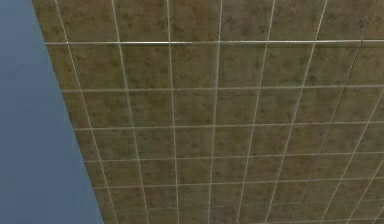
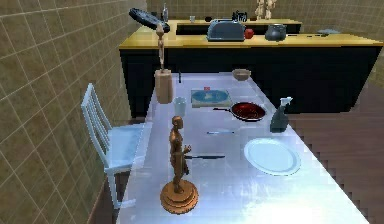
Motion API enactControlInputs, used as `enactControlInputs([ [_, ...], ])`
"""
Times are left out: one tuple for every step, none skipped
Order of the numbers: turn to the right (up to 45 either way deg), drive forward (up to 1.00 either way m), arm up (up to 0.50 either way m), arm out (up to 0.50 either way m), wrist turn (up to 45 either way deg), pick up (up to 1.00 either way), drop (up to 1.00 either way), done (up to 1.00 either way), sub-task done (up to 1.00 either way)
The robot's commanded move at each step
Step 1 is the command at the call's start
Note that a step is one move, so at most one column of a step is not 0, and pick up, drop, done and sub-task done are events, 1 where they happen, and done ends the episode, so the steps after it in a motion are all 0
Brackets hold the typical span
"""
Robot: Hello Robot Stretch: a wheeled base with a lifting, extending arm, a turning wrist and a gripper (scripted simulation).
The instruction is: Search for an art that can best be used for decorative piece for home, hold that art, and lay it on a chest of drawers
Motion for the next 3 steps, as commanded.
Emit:
enactControlInputs([
  [0.0, 0.00, 0.50, 0.00, 0.0, 0.00, 0.00, 0.00, 0.00],
  [0.0, 0.00, 0.26, 0.00, 0.0, 0.00, 0.00, 0.00, 0.00],
  [0.0, 0.00, 0.00, 0.20, 0.0, 0.00, 0.00, 0.00, 0.00],
])
